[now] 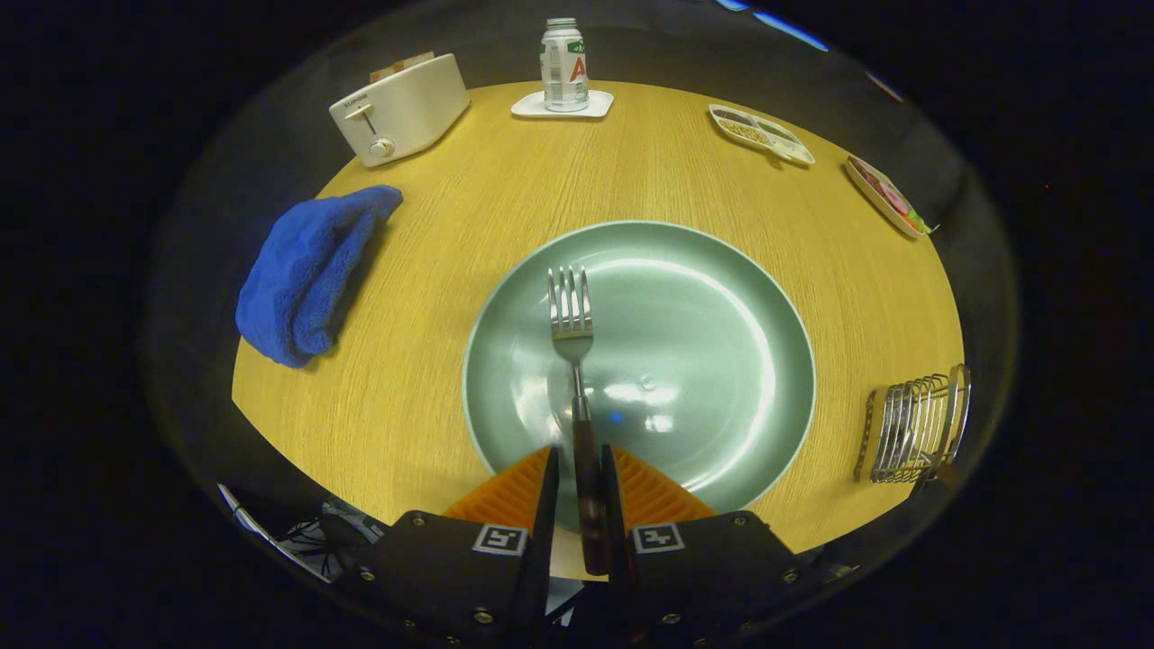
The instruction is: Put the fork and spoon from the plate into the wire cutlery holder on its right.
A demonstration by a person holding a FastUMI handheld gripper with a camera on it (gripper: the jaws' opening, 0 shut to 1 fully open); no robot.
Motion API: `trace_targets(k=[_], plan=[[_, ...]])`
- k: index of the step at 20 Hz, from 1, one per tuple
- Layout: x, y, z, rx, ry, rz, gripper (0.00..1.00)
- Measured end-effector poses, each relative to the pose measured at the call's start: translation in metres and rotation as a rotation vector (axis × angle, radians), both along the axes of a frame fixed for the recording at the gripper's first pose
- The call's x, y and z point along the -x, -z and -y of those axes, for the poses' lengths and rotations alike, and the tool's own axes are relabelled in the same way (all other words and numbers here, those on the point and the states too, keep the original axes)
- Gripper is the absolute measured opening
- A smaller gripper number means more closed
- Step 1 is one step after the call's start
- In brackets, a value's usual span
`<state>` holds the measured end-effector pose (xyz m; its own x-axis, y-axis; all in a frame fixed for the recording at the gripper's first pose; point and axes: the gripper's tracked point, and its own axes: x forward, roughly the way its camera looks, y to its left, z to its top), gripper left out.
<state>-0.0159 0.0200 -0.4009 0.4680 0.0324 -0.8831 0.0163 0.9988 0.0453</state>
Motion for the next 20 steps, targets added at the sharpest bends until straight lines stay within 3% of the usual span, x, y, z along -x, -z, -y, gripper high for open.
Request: trace_targets(k=[4,5,7,10,20], plan=[[0.0,0.0,0.001,0.01,-0.004,-0.004,0.28],[-0.002,0.004,0.006,0.037,0.005,-0.004,0.12],[-0.003,0.002,0.008,0.067,0.003,-0.001,0.07],[-0.003,-0.002,0.007,0.074,0.009,0.023,0.06],[-0.01,-0.063,0.038,0.084,0.144,0.174,0.06]])
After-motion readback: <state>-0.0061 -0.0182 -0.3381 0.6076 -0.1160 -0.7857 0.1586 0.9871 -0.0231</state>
